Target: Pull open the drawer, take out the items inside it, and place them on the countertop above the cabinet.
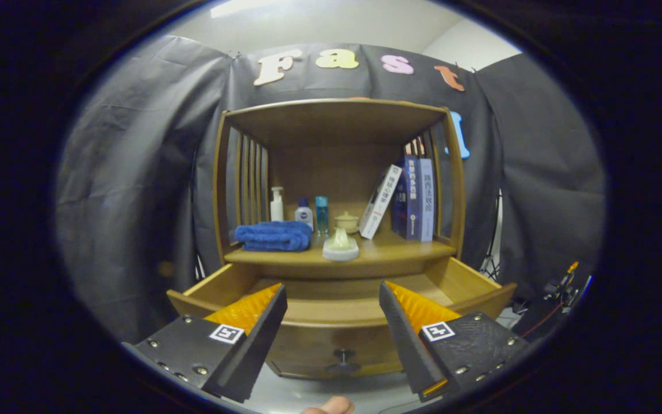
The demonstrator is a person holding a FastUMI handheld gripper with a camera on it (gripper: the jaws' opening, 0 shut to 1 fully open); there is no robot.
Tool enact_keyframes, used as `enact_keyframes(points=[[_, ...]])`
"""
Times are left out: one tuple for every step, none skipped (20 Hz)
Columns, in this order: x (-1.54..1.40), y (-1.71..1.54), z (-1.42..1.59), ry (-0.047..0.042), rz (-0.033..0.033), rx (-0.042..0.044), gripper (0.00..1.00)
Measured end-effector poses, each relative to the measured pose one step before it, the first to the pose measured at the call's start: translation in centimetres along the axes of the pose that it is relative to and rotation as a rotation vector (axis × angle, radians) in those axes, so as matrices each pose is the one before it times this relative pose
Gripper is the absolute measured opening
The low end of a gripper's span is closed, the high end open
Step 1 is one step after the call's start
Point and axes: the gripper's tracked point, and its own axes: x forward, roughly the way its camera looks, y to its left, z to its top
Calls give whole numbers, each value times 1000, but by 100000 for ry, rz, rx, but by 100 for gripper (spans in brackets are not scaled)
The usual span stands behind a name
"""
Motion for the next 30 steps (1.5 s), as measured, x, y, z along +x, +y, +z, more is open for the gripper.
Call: enact_keyframes(points=[[-14,-102,-609,792,185,553,97],[62,-229,-771,1333,-8,540,97],[207,-67,-780,1759,219,599,97],[154,105,-769,1683,483,264,97],[283,-8,-676,1663,271,-87,97],[382,-94,-665,1460,-203,-268,97],[476,-148,-557,1590,-462,-99,97],[283,10,-450,866,-199,-31,97],[398,23,-371,989,-117,73,97],[350,-54,-524,1088,-825,-337,97],[242,-426,-265,369,-2041,-693,97],[354,-373,-62,-22,-2140,-360,97],[51,63,-144,325,-89,-98,97],[-154,285,63,-1018,-262,355,97],[-95,49,-61,-236,175,677,97],[-7,57,-80,-590,5,564,97],[91,53,36,-248,-117,-118,97],[156,-86,13,-425,-129,153,97],[210,47,77,-25,-17,516,98],[115,116,-100,125,-10,156,98],[246,-15,126,140,4,-61,98],[244,-7,37,209,32,-104,98],[316,64,75,119,-19,-2,98],[315,-10,76,184,-25,79,98],[360,5,121,111,28,181,98],[262,92,216,-266,132,554,98],[311,43,359,-724,256,1056,98],[322,117,275,-446,220,808,99],[435,110,-602,3185,-156,-1574,99],[130,-192,795,-1691,-295,-162,99]])
